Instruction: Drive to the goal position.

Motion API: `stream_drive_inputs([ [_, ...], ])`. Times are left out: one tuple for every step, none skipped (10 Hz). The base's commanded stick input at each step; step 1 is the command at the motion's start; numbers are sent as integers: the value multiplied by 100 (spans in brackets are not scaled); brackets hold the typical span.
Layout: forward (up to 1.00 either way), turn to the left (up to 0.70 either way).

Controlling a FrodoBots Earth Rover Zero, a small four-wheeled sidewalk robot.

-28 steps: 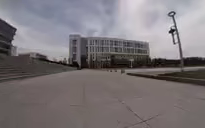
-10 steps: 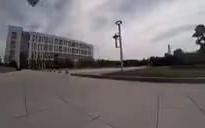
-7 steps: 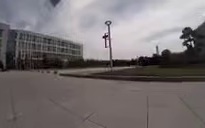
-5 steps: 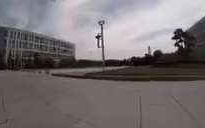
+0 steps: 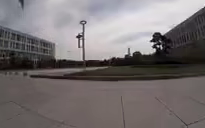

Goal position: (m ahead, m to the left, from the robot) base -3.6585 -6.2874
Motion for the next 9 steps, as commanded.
stream_drive_inputs([
  [0, -45],
  [0, -45],
  [0, -45],
  [0, -45],
  [0, -45],
  [0, -45],
  [20, -40],
  [70, -27],
  [70, -27],
])
